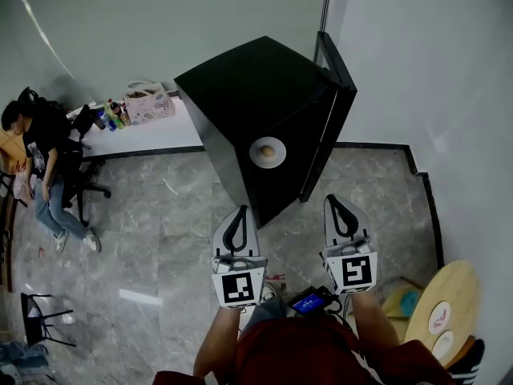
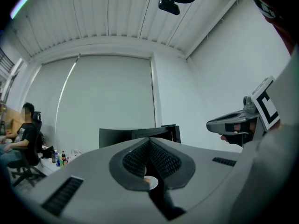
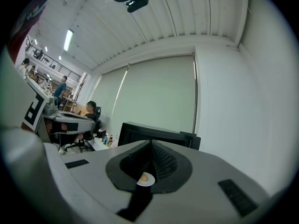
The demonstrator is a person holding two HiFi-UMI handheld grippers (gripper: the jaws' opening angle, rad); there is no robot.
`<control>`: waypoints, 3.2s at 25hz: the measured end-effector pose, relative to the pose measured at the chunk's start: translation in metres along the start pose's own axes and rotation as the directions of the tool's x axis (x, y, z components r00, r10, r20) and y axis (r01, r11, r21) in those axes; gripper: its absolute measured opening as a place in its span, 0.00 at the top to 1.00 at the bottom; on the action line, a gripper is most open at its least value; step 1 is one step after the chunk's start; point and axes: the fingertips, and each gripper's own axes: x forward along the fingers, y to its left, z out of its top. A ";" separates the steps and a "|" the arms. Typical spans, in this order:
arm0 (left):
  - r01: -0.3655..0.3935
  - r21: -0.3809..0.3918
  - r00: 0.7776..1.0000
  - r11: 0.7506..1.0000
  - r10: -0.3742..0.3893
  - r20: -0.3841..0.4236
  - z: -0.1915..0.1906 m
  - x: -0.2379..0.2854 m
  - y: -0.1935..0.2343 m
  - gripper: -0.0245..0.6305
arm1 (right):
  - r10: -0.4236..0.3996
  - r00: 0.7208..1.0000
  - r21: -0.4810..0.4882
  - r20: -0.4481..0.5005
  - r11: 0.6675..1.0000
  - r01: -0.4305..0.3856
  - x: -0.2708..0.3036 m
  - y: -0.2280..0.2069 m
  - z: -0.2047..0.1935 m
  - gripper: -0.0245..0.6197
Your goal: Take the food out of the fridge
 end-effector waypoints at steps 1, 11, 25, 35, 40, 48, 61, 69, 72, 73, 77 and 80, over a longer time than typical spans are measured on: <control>0.007 0.000 1.000 1.000 -0.007 -0.002 -0.001 0.002 0.002 0.94 | -0.005 1.000 0.001 -0.002 1.000 0.005 0.002 0.001 0.000 0.92; 0.011 -0.006 1.000 1.000 -0.012 -0.018 -0.013 0.022 0.004 0.94 | -0.007 0.999 0.013 -0.042 1.000 0.007 0.013 -0.004 -0.019 0.92; -0.011 -0.001 0.999 1.000 0.011 -0.051 -0.032 0.045 -0.020 0.94 | 0.033 0.998 0.054 -0.044 0.998 -0.031 0.027 -0.027 -0.043 0.92; -0.020 -0.002 0.998 1.000 0.020 -0.059 -0.055 0.060 -0.034 0.94 | 0.051 0.998 0.096 -0.026 0.994 -0.048 0.042 -0.034 -0.068 0.92; -0.037 -0.003 0.997 0.999 0.036 -0.072 -0.074 0.064 -0.033 0.94 | 0.066 0.997 0.105 -0.043 0.993 -0.062 0.053 -0.031 -0.090 0.92; -0.060 0.009 0.994 0.998 0.060 -0.087 -0.102 0.073 -0.024 0.94 | 0.063 0.998 0.128 -0.021 0.990 -0.060 0.074 -0.027 -0.114 0.92; -0.042 0.023 0.993 0.999 0.044 -0.106 -0.181 0.090 -0.032 0.94 | 0.080 0.996 0.154 -0.029 0.985 -0.074 0.097 -0.017 -0.182 0.92; -0.046 0.021 0.992 0.999 0.049 -0.114 -0.233 0.097 -0.036 0.94 | 0.071 0.997 0.144 -0.017 0.987 -0.068 0.125 -0.012 -0.227 0.92; -0.050 0.032 0.993 0.998 0.054 -0.108 -0.252 0.100 -0.033 0.94 | 0.079 0.996 0.150 -0.029 0.986 -0.074 0.129 -0.006 -0.248 0.92; -0.053 0.033 0.993 0.998 0.056 -0.107 -0.257 0.102 -0.031 0.94 | 0.085 0.996 0.151 -0.032 0.985 -0.079 0.131 -0.004 -0.253 0.92; -0.070 0.029 0.992 0.997 0.072 -0.104 -0.277 0.106 -0.023 0.94 | 0.095 0.995 0.155 -0.039 0.984 -0.088 0.137 0.004 -0.270 0.92; -0.078 0.028 0.992 0.997 0.081 -0.101 -0.290 0.106 -0.021 0.94 | 0.093 0.995 0.170 -0.041 0.982 -0.085 0.141 0.007 -0.282 0.92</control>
